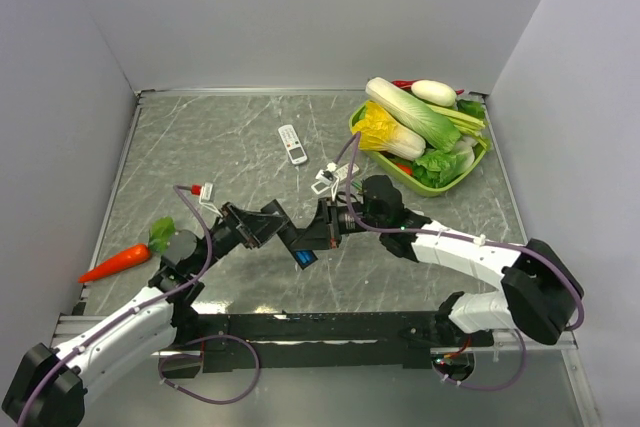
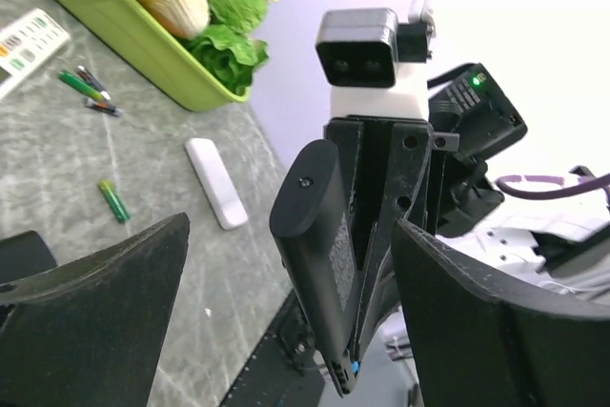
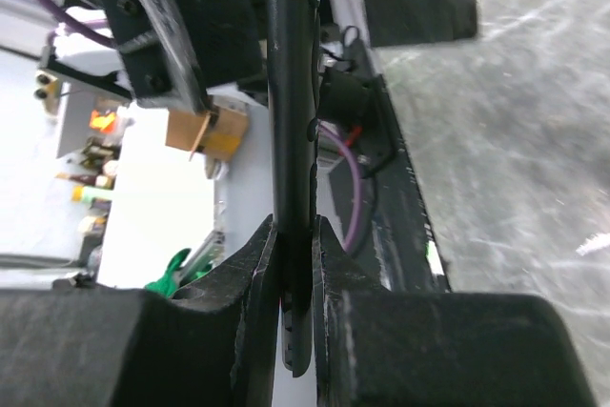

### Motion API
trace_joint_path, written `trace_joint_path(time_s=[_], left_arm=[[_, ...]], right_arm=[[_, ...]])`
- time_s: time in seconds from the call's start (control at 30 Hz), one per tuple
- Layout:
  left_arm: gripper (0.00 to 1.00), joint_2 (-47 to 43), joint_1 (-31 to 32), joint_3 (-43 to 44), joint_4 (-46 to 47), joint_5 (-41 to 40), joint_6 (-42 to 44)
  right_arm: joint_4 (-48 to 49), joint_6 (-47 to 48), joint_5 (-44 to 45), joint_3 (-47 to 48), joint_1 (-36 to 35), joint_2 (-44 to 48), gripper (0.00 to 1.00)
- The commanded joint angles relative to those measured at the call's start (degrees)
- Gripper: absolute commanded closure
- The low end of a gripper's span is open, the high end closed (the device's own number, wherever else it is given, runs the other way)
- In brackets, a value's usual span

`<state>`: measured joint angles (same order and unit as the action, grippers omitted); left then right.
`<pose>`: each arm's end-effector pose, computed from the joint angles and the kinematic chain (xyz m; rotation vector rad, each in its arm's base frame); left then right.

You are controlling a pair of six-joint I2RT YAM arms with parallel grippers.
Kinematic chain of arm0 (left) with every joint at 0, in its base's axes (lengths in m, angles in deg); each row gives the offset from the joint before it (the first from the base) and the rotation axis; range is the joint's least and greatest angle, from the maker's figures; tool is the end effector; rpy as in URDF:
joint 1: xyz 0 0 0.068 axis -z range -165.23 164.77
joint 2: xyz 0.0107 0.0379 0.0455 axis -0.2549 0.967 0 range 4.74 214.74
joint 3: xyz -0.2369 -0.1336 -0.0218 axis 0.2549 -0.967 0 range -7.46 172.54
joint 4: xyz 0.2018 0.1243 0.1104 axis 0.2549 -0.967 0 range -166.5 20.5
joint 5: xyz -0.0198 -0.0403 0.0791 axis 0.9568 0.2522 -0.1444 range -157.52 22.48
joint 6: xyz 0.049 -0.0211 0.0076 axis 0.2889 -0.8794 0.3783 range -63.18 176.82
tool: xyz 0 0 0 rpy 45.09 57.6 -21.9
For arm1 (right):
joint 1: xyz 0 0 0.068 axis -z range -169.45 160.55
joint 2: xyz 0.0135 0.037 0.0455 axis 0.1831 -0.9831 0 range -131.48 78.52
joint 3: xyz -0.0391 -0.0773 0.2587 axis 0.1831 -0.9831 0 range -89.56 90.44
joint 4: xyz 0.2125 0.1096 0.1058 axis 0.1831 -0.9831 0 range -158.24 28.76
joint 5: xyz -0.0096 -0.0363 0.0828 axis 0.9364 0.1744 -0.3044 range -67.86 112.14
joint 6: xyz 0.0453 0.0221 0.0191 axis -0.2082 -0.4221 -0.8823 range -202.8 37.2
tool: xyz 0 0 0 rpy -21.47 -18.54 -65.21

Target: Load the batteries into the remote control

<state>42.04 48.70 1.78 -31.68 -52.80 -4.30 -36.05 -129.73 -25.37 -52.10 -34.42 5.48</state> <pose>0.1287 -0.0976 0.2296 -0.1359 1.5921 -1.5202 0.1750 0.2119 0.2546 -0.6927 1.9938 1.7932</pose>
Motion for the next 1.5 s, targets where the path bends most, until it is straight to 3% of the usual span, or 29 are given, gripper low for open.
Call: trace_joint_path(time_s=[0.0, 0.07, 0.23, 0.33, 0.37, 0.4, 0.47, 0.5, 0.53, 0.6, 0.7, 0.83, 0.9, 1.17, 1.47], left_arm=[[0.13, -0.99, -0.36, -1.41, 7.79, 2.51, -3.39], [0.17, -1.96, -0.27, -2.29, 8.58, 1.72, -4.00], [0.42, -6.27, -0.27, -2.03, 4.90, -0.83, -3.74], [0.68, -7.94, -0.27, -1.50, 2.35, -2.15, -3.13], [0.79, -8.29, -0.27, -1.24, 1.47, -2.59, -2.95], [0.83, -8.29, -0.27, -0.98, -0.45, -2.94, -2.69], [0.92, -8.82, -0.27, 0.17, -3.09, -4.77, -1.64], [0.95, -9.00, -0.27, 0.60, -6.41, -5.66, -1.28], [0.98, -9.17, -0.27, 1.74, -8.62, -6.71, -0.24], [0.99, -9.79, -0.27, 3.32, -13.54, -11.35, 1.26], [0.99, -10.40, -0.27, 7.36, -25.66, -19.42, 3.03], [0.99, -11.19, -0.36, 9.22, -41.64, -29.21, 0.75], [0.99, -11.81, -0.36, 9.14, -44.93, -32.98, -0.57], [0.99, -18.83, -0.36, 9.40, -57.32, -38.62, -1.37], [0.99, -27.01, -0.36, 8.87, -61.46, -37.57, -1.98]], right_arm=[[8.54, -3.68, -1.54, 3.42, -1.52, -1.93, 1.00], [9.87, -5.00, -1.71, 3.33, -1.87, -2.72, 1.00], [11.81, -6.76, -1.80, 2.89, -2.23, -3.78, 1.00], [12.16, -7.29, -1.98, 2.98, -2.40, -4.48, 0.99], [11.90, -7.29, -2.15, 3.15, -2.32, -4.75, 0.94], [11.64, -6.86, -2.07, 3.33, -2.40, -4.92, 0.82], [8.31, -5.72, -1.63, 4.73, -2.32, -4.92, 0.72], [6.64, -3.45, -1.45, 5.43, -2.23, -4.92, 0.59], [2.01, -2.03, -1.19, 7.18, -2.23, -4.84, 0.53], [-3.80, 3.04, 1.53, 9.21, -1.53, -4.57, 0.39], [-18.29, 11.65, 10.21, 14.04, -0.65, -4.05, 0.28], [-32.46, 19.86, 23.05, 20.62, -0.38, -6.93, 0.23], [-37.83, 22.93, 27.18, 23.09, -0.38, -9.66, 0.21], [-43.91, 27.33, 31.07, 35.66, -0.91, -27.58, 0.15], [-47.07, 30.67, 29.76, 46.74, -1.52, -40.95, 0.16]])
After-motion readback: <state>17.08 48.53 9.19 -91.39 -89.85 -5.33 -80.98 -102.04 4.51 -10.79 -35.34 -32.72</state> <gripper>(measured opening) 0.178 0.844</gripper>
